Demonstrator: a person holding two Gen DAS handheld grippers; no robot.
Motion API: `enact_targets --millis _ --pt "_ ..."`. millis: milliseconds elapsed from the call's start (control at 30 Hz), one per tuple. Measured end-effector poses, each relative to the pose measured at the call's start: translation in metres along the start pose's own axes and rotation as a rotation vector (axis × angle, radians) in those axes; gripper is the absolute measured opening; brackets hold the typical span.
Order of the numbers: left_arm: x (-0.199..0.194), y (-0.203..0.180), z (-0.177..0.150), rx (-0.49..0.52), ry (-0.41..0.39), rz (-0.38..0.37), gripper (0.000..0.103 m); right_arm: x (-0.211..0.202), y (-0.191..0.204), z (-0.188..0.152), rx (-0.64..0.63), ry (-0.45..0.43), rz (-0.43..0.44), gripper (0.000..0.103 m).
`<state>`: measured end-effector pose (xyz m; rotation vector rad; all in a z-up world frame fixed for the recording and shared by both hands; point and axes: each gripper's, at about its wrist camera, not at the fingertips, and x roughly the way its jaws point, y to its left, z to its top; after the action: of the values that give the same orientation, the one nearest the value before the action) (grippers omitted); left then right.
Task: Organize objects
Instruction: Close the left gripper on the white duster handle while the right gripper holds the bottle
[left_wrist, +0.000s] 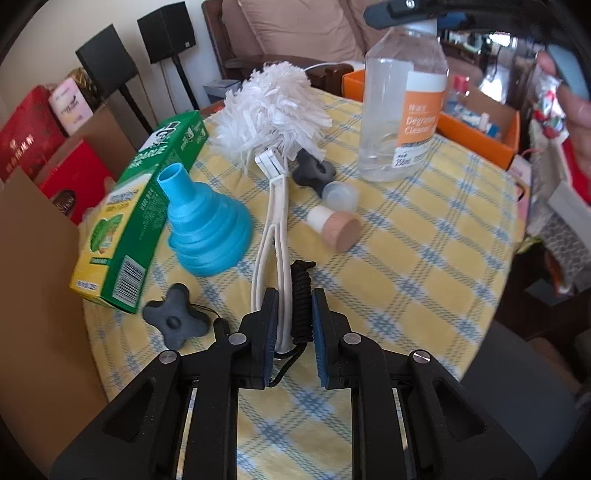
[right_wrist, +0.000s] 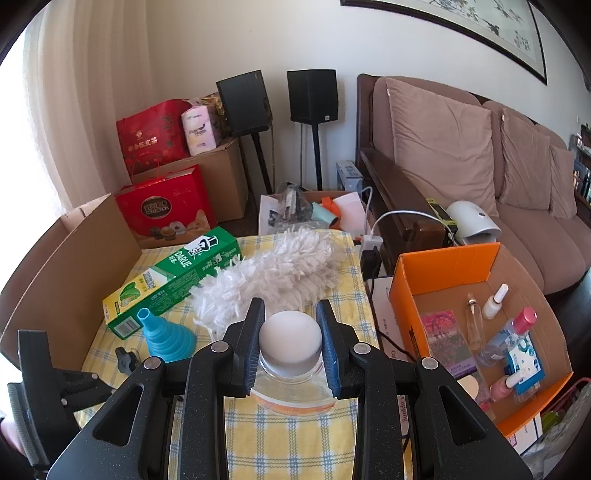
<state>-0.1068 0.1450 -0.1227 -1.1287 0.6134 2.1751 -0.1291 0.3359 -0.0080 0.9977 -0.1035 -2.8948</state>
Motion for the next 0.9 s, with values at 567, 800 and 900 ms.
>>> enact_targets --millis 567,800,900 --pt "-0.023 0.016 -0.001 -0.143 -0.032 -0.070 0.001 -0.023 0.004 0.007 -0.012 -0.015 -0.003 0.028" --pt "-0.012 0.024 0.017 -0.185 -0.028 0.011 0.044 -0.022 0.009 0.004 -0.011 -0.010 0.005 0.028" --pt "0.001 0.021 0.027 -0.166 -0.003 0.024 0.043 -0.019 0.008 0.003 -0.010 -0.003 0.007 0.028"
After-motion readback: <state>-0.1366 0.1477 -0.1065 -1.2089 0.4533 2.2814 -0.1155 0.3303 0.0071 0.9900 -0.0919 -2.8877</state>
